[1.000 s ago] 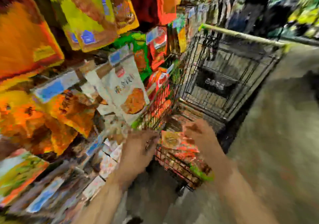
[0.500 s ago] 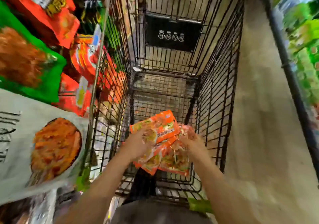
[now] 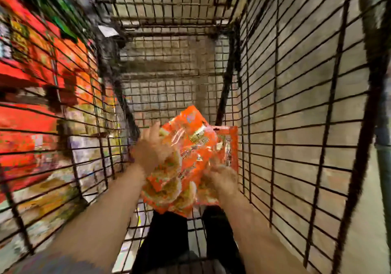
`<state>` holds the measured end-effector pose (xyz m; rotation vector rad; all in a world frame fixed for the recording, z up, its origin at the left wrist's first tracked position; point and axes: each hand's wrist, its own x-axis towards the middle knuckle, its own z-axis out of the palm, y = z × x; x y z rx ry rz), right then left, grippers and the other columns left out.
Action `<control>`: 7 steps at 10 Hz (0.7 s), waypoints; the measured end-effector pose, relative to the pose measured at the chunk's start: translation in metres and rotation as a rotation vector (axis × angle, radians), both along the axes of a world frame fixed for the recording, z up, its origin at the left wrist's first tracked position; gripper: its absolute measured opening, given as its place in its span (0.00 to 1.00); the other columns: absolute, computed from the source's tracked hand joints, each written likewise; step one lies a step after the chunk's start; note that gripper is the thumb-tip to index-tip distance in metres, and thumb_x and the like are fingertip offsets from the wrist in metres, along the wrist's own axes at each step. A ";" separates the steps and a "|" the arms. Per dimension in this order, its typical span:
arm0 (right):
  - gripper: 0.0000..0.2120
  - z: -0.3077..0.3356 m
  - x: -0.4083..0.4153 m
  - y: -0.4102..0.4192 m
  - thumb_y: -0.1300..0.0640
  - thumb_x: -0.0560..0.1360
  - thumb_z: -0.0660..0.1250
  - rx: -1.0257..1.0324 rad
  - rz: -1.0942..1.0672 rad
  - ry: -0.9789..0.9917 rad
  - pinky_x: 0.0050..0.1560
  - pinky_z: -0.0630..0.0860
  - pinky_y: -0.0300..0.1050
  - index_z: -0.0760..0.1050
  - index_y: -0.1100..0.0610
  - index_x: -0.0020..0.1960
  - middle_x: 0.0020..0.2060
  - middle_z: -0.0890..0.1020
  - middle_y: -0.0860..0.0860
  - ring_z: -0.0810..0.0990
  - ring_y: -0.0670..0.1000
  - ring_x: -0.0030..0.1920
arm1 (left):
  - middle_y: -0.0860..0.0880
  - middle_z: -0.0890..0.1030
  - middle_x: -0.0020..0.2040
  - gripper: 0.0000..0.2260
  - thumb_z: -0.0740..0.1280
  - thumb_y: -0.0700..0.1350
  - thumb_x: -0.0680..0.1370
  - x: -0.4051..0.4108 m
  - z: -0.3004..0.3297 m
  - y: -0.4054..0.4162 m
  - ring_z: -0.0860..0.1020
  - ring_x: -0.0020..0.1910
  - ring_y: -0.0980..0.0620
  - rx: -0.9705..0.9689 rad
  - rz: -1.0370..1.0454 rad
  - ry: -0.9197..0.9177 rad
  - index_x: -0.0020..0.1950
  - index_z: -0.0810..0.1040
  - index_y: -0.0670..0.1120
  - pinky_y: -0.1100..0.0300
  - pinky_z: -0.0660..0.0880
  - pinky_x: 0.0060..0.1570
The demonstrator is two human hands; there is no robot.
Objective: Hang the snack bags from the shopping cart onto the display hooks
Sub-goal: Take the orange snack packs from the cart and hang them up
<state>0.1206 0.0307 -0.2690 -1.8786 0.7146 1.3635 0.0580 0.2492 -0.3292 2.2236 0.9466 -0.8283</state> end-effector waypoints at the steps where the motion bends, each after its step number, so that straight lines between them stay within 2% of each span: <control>1: 0.32 0.023 -0.003 0.027 0.56 0.62 0.72 0.057 -0.135 0.016 0.45 0.81 0.48 0.73 0.57 0.66 0.48 0.83 0.56 0.83 0.53 0.44 | 0.40 0.77 0.63 0.41 0.62 0.69 0.67 -0.009 0.034 -0.022 0.79 0.54 0.39 0.049 0.037 -0.020 0.72 0.68 0.44 0.48 0.75 0.50; 2: 0.18 0.015 -0.006 0.032 0.66 0.70 0.71 0.130 -0.218 -0.031 0.44 0.80 0.45 0.73 0.57 0.58 0.38 0.83 0.54 0.83 0.47 0.33 | 0.37 0.76 0.62 0.42 0.58 0.69 0.68 -0.019 0.057 -0.034 0.77 0.56 0.37 0.109 -0.048 -0.187 0.73 0.66 0.41 0.45 0.74 0.55; 3: 0.30 0.006 -0.006 0.023 0.55 0.62 0.75 0.174 -0.128 0.021 0.59 0.77 0.58 0.72 0.51 0.63 0.45 0.86 0.51 0.85 0.54 0.47 | 0.34 0.69 0.69 0.50 0.53 0.77 0.65 -0.025 0.046 -0.032 0.69 0.66 0.33 0.127 0.012 -0.180 0.75 0.64 0.44 0.38 0.66 0.64; 4: 0.21 0.014 0.001 0.023 0.61 0.67 0.73 0.155 -0.135 0.099 0.51 0.81 0.50 0.76 0.61 0.59 0.48 0.84 0.57 0.84 0.55 0.45 | 0.35 0.59 0.75 0.56 0.46 0.82 0.62 -0.028 0.038 -0.028 0.59 0.73 0.32 0.111 -0.012 -0.174 0.76 0.60 0.42 0.35 0.59 0.69; 5: 0.19 0.017 0.003 0.025 0.68 0.62 0.72 0.197 -0.208 0.125 0.34 0.78 0.40 0.76 0.65 0.53 0.40 0.81 0.58 0.83 0.57 0.38 | 0.41 0.56 0.78 0.56 0.49 0.80 0.60 -0.037 0.044 -0.037 0.58 0.75 0.37 0.065 -0.080 -0.088 0.79 0.54 0.47 0.37 0.56 0.71; 6: 0.15 0.013 0.000 0.028 0.66 0.63 0.72 0.102 -0.258 0.029 0.42 0.78 0.46 0.75 0.61 0.48 0.39 0.81 0.58 0.81 0.59 0.42 | 0.40 0.62 0.75 0.52 0.52 0.76 0.61 -0.046 0.054 -0.060 0.64 0.72 0.38 0.071 -0.051 -0.032 0.77 0.59 0.46 0.40 0.64 0.68; 7: 0.32 0.011 0.000 0.026 0.54 0.60 0.74 0.097 -0.141 -0.092 0.58 0.76 0.55 0.74 0.58 0.63 0.52 0.83 0.57 0.80 0.61 0.56 | 0.41 0.71 0.68 0.44 0.61 0.72 0.65 -0.045 0.062 -0.082 0.72 0.64 0.39 0.094 0.109 -0.068 0.75 0.64 0.48 0.47 0.72 0.60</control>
